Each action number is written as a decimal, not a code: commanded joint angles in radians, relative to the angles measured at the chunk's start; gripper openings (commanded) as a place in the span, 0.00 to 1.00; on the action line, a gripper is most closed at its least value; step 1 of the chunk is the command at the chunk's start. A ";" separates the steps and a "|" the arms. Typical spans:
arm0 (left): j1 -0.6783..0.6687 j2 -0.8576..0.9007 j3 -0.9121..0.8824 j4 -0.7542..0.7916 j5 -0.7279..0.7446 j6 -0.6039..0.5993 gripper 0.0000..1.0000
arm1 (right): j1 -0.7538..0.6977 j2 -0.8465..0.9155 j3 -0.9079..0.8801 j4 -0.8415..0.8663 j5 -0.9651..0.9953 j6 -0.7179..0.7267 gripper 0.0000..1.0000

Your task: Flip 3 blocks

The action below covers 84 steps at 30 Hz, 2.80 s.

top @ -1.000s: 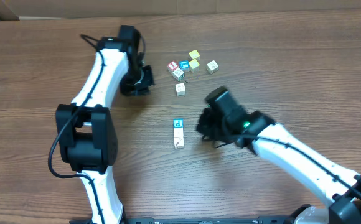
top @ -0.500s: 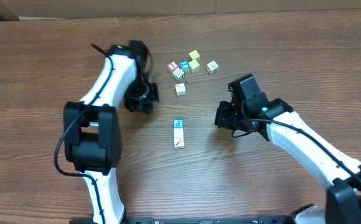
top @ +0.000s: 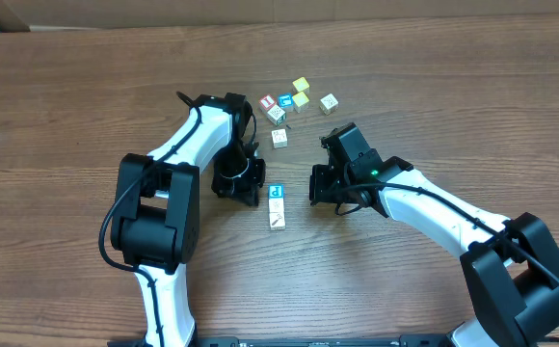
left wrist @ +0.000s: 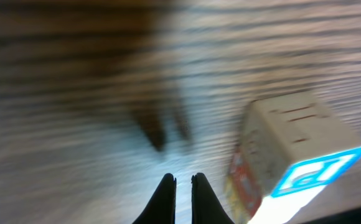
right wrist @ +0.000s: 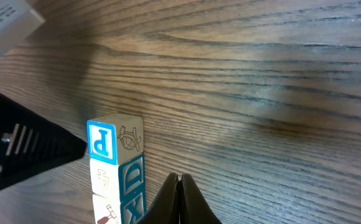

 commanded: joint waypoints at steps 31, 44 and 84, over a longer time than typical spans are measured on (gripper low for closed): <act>0.034 -0.012 -0.064 0.095 0.092 0.033 0.04 | 0.000 0.028 0.010 0.036 -0.005 -0.018 0.04; 0.121 -0.037 -0.023 0.168 -0.080 -0.146 0.04 | -0.001 0.033 0.122 0.078 -0.004 -0.125 0.04; -0.193 -0.860 -0.833 0.632 -0.043 -0.535 0.04 | 0.060 0.280 0.445 -0.140 -0.058 -0.266 0.04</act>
